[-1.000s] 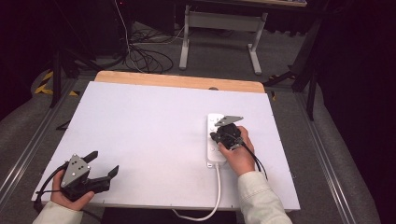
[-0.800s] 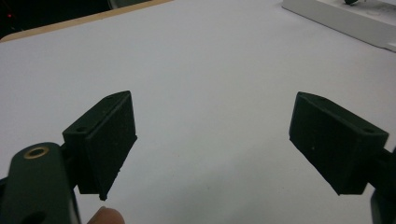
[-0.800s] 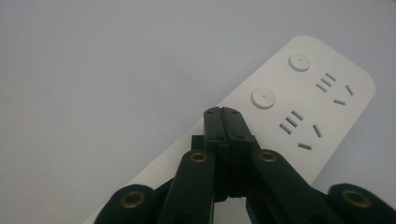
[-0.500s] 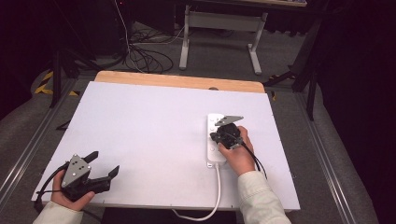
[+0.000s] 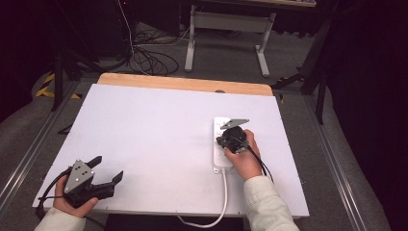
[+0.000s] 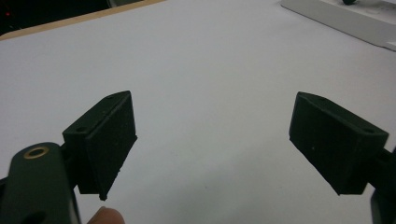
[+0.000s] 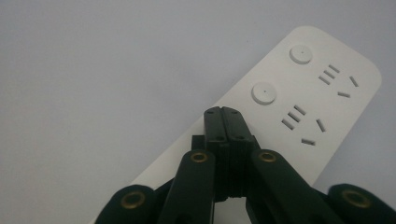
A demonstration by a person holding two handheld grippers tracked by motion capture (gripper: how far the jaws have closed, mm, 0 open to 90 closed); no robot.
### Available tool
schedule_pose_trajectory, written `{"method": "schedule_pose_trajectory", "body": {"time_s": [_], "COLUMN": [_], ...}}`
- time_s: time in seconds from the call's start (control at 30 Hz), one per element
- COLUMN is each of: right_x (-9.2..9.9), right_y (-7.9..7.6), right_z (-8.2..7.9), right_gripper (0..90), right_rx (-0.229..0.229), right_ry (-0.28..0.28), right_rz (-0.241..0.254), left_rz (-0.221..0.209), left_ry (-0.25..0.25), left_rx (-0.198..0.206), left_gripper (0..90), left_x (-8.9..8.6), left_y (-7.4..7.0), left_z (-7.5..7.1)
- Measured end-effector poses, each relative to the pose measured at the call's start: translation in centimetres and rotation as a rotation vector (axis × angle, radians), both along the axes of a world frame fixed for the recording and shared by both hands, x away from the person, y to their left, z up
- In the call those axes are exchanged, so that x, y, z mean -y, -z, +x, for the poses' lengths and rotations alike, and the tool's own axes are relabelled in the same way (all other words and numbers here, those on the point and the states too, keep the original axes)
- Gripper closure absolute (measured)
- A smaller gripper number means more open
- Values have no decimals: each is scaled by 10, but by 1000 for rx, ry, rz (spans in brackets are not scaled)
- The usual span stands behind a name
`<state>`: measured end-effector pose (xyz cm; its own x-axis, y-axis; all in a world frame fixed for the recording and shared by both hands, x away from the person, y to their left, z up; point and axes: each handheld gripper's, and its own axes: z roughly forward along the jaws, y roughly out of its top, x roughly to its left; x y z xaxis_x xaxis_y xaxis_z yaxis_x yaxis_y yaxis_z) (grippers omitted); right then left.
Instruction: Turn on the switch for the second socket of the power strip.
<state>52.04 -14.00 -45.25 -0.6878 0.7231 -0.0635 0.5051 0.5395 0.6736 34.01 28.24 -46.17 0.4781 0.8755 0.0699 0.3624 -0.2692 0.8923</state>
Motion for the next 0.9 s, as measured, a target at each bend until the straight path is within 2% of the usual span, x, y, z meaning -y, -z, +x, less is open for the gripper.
{"method": "schedule_pose_trajectory", "body": {"time_s": [0.13, 0.5, 0.6, 0.73, 0.87, 0.9], "right_x": [0, -2, -2, -2, 2, 3], "right_y": [0, 0, 0, 1, 0, -2], "right_z": [0, 0, 1, -1, -3, -3], "right_gripper": [900, 900, 900, 900, 900, 900], "right_rx": [-4, -3, -9, 8, 26, 27], "right_ry": [1, -1, 2, 12, 9, 8], "right_rz": [4, -23, -16, -10, 23, 15], "left_rz": [-1, -4, -3, -2, -4, -6], "left_ry": [0, 0, -1, -1, -1, -3], "left_rx": [0, 1, -1, -1, -1, -1], "left_gripper": [153, 153, 153, 153, 153, 153], "left_x": [0, 0, 0, -1, -1, -1], "left_y": [0, 0, 0, 0, 0, 0], "left_z": [0, 0, 0, 0, 0, 0]}}
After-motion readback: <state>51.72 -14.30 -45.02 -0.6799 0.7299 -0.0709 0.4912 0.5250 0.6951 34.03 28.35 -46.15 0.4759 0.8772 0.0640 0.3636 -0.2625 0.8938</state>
